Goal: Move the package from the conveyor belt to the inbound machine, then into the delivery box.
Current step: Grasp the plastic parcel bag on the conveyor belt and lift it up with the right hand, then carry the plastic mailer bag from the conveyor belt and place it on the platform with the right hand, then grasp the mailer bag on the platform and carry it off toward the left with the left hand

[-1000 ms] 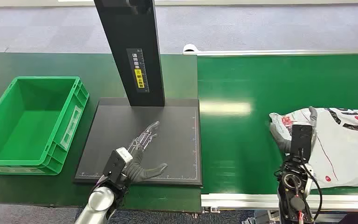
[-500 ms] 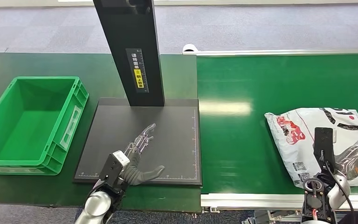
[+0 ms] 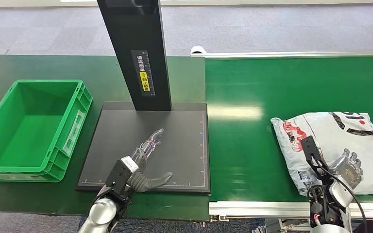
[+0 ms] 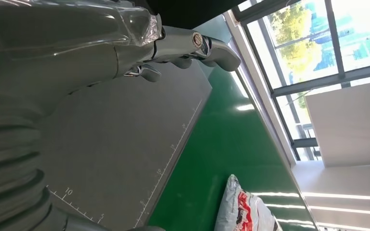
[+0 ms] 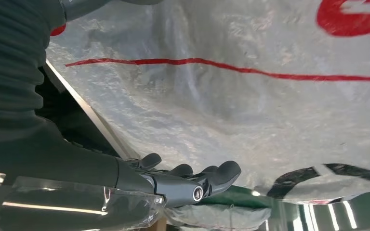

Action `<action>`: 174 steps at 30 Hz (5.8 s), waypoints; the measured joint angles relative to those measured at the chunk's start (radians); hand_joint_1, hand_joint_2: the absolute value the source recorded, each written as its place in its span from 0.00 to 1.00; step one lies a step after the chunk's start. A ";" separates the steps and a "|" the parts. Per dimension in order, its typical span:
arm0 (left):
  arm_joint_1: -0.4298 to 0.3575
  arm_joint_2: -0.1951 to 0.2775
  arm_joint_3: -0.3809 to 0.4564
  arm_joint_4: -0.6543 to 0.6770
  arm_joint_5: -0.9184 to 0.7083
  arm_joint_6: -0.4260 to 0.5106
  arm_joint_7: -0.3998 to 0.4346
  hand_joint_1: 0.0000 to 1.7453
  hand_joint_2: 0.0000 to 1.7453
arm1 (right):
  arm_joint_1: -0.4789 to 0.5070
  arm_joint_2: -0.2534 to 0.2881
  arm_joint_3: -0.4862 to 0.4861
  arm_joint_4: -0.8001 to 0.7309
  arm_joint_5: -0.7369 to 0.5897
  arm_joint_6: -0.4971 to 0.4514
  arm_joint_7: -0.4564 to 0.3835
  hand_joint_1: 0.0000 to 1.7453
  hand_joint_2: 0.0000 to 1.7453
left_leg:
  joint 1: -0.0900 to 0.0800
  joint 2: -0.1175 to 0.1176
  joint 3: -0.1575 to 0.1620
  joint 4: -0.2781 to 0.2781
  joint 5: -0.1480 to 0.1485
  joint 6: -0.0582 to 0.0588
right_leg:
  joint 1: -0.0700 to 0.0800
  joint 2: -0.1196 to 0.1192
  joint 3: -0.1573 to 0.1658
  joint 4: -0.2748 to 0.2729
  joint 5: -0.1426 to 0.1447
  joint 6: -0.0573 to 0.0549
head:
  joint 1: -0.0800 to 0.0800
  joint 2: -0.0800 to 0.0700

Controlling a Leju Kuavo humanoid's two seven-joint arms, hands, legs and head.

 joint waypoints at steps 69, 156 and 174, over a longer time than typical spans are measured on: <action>0.032 0.093 0.072 -0.245 0.114 0.303 -0.262 0.00 1.00 | -0.150 -0.098 0.917 -0.457 -0.270 -0.217 -0.716 1.00 1.00 | 0.001 0.000 0.000 0.000 0.002 0.001 | 0.001 -0.001 0.000 0.000 0.001 0.000 | 0.000 0.000; -0.207 0.067 -0.235 0.317 -0.540 0.303 0.194 0.85 1.00 | 0.079 0.156 0.710 -0.434 -1.145 -0.052 -0.812 0.00 1.00 | 0.001 0.000 0.000 0.000 0.002 0.000 | 0.001 0.000 0.000 0.000 0.001 0.000 | 0.000 0.000; -0.199 0.047 -0.177 0.295 -0.333 0.311 -0.018 1.00 1.00 | 0.049 0.143 0.675 -0.271 -1.160 0.204 -0.632 0.00 1.00 | 0.001 0.000 0.000 0.000 0.002 0.000 | 0.001 0.000 0.000 0.000 0.001 0.000 | 0.000 0.000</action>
